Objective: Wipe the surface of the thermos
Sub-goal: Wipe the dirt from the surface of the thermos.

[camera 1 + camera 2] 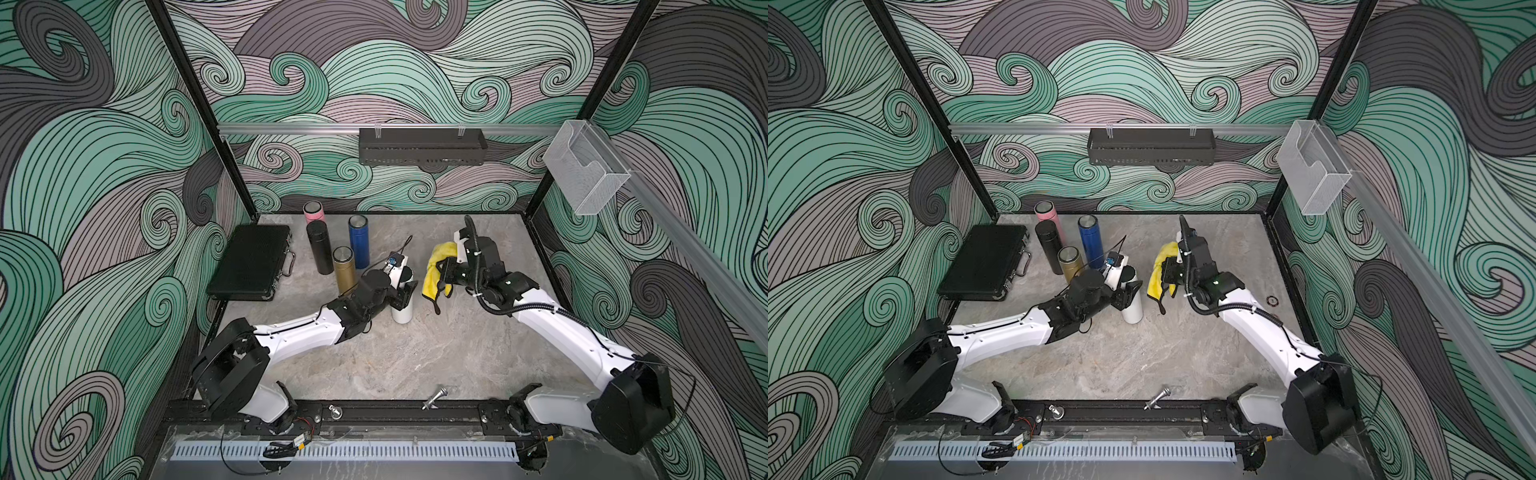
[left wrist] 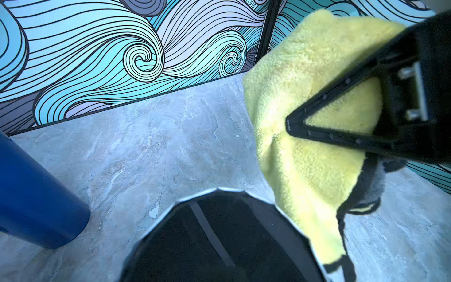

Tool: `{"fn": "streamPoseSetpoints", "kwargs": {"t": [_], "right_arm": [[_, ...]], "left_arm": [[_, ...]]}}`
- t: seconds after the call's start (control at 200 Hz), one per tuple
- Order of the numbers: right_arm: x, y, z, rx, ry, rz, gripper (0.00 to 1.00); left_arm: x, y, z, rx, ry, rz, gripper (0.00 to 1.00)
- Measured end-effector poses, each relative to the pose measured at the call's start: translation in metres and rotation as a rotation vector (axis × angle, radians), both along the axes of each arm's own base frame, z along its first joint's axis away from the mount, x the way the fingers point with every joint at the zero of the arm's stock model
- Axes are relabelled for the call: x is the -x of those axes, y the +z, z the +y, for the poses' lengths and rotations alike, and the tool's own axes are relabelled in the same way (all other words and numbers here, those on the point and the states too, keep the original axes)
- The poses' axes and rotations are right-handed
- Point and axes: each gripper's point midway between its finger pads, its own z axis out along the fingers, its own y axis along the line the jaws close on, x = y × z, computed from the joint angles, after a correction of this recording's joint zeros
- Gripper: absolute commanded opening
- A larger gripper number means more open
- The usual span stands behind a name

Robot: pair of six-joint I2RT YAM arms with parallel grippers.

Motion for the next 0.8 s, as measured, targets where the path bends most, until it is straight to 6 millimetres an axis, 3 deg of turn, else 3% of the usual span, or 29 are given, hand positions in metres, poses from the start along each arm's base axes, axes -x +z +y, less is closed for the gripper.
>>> {"fn": "streamPoseSetpoints", "kwargs": {"t": [0.12,0.19,0.41,0.545,0.65,0.801], "right_arm": [[-0.002,0.010,0.016,-0.071,0.063,-0.029,0.00],[-0.004,0.006,0.025,-0.092,0.093,-0.026,0.00],[0.009,-0.060,0.025,-0.057,0.120,0.113,0.00],[0.020,-0.081,0.020,-0.032,0.117,0.169,0.00],[0.027,-0.080,0.017,-0.039,0.124,0.162,0.00],[0.036,-0.052,0.016,-0.089,0.143,0.059,0.00]], "left_arm": [[0.001,0.000,0.000,-0.002,-0.008,-0.002,0.00],[0.001,0.000,-0.001,-0.002,-0.010,-0.003,0.00],[0.004,0.001,0.000,0.001,-0.017,-0.005,0.00],[0.010,0.001,0.002,-0.005,-0.035,0.011,0.00],[0.010,0.000,0.002,-0.008,-0.037,0.018,0.00],[0.007,0.002,-0.001,-0.011,-0.021,0.053,0.00]]}}
